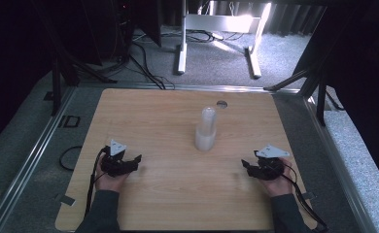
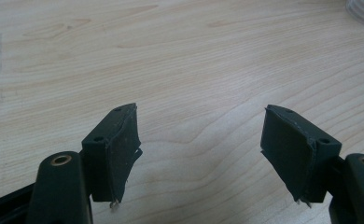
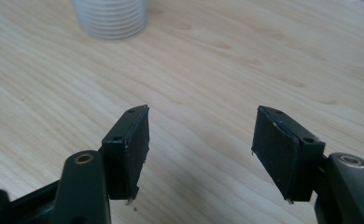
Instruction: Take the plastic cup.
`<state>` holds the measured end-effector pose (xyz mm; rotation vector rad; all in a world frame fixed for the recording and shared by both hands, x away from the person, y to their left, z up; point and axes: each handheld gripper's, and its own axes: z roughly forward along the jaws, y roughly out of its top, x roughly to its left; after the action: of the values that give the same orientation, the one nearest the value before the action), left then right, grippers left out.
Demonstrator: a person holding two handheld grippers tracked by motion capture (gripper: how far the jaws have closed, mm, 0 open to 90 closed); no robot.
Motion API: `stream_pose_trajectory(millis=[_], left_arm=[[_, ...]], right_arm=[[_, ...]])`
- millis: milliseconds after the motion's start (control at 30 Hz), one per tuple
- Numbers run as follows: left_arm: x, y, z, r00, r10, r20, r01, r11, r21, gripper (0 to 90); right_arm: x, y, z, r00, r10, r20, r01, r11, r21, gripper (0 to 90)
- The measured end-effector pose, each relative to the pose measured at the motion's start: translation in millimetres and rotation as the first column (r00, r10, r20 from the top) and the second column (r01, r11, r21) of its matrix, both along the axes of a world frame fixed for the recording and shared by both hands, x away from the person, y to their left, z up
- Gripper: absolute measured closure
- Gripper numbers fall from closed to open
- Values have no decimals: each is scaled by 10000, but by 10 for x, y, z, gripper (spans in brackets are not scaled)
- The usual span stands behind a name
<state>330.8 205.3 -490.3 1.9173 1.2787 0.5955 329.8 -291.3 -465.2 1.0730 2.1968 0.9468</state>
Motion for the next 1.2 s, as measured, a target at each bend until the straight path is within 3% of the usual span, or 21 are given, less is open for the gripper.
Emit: stream_pose_trajectory(millis=[200,500,633,733,1100,1200], left_arm=[[-25,-17,16,9994,-353,56,354,9991,-247,297],[-47,-143,94,9949,-785,635,803,9964,-261,376],[-26,-163,121,9940,-939,561,954,9952,-240,400],[-10,-168,136,9932,-1068,464,1089,9929,-472,405],[89,-400,301,9770,-2009,715,2036,9785,-334,388],[138,-537,343,9698,-2307,796,2334,9721,-251,382]], right_arm=[[-14,46,-1,9998,208,-44,-209,9998,-10,378],[-22,57,77,9992,379,110,-380,9992,85,462],[-22,69,120,9981,590,165,-591,9982,39,458],[-16,79,136,9980,624,122,-625,9980,58,460],[21,132,397,9919,1150,543,-1141,9933,-200,512],[53,161,467,9895,1352,520,-1344,9908,-177,508]])
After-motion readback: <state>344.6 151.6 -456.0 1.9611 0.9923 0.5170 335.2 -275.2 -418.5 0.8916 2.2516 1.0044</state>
